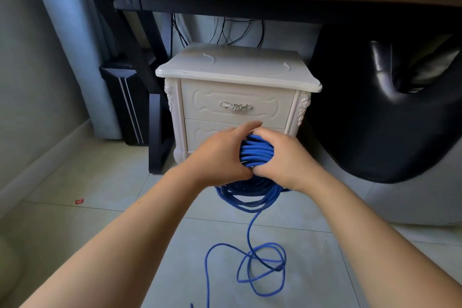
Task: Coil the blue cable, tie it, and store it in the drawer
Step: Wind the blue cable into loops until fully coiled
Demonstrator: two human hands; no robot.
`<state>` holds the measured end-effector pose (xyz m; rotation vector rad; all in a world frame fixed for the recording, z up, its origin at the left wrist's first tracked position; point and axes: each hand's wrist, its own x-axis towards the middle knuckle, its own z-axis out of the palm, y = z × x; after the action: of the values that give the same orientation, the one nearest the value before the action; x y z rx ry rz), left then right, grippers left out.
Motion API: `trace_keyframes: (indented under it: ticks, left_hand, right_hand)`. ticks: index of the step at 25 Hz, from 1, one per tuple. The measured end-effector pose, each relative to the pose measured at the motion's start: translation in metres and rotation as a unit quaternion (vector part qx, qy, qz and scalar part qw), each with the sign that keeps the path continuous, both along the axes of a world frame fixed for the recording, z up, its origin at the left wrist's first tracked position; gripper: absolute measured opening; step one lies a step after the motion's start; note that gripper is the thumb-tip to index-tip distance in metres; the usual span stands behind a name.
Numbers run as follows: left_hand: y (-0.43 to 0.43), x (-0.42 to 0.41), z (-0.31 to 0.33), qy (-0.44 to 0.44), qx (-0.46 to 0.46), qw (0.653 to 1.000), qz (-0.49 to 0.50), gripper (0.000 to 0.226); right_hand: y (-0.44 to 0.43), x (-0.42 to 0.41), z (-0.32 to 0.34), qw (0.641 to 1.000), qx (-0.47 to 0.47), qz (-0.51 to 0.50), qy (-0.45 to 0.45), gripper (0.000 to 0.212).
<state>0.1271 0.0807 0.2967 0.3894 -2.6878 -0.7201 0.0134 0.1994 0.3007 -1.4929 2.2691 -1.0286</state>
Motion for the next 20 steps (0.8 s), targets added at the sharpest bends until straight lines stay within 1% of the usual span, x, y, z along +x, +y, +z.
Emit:
trace_keyframes:
  ticks: [3,4,6,8,9,11,12,14,16,18,20]
  left_hand:
    - [-0.001,-0.001,-0.003,0.009,-0.006,0.999,0.045,0.036]
    - [-0.002,-0.001,-0.002,0.029,0.006,0.998,0.056,0.027]
    - [-0.003,0.001,0.002,0.073,0.061,0.993,0.074,0.020]
    - [-0.007,0.003,0.007,0.121,0.155,0.976,0.098,0.018]
    - [-0.009,0.003,0.010,0.148,0.216,0.959,0.112,0.019]
    - [-0.013,0.003,0.014,0.197,0.330,0.914,0.131,0.019]
    - [-0.013,0.003,0.015,0.214,0.370,0.894,0.136,0.017]
    - [-0.014,0.001,0.015,0.241,0.429,0.859,0.144,0.015]
    - [-0.015,-0.001,0.013,0.273,0.483,0.817,0.159,0.014]
    - [-0.012,-0.005,0.011,0.297,0.540,0.768,0.172,0.012]
    - [-0.006,-0.007,0.008,0.296,0.584,0.737,0.169,0.013]
  right_hand:
    - [-0.002,0.006,-0.001,1.000,-0.013,-0.025,0.011,0.051]
    - [-0.002,0.006,0.001,0.999,-0.030,-0.029,-0.002,0.052]
    - [-0.001,0.001,0.007,0.997,-0.064,-0.030,-0.039,0.058]
    - [0.004,-0.006,0.012,0.990,-0.089,-0.018,-0.106,0.062]
    - [0.006,-0.009,0.012,0.982,-0.101,-0.009,-0.161,0.064]
    - [0.007,-0.009,0.006,0.952,-0.138,-0.015,-0.271,0.068]
    - [0.006,-0.008,0.002,0.939,-0.160,-0.029,-0.304,0.068]
    - [0.001,-0.005,-0.006,0.928,-0.189,-0.051,-0.317,0.072]
    - [-0.005,0.000,-0.013,0.916,-0.204,-0.048,-0.342,0.078]
    - [-0.011,0.003,-0.023,0.896,-0.225,-0.057,-0.380,0.076]
    - [-0.014,0.003,-0.028,0.881,-0.249,-0.101,-0.390,0.071]
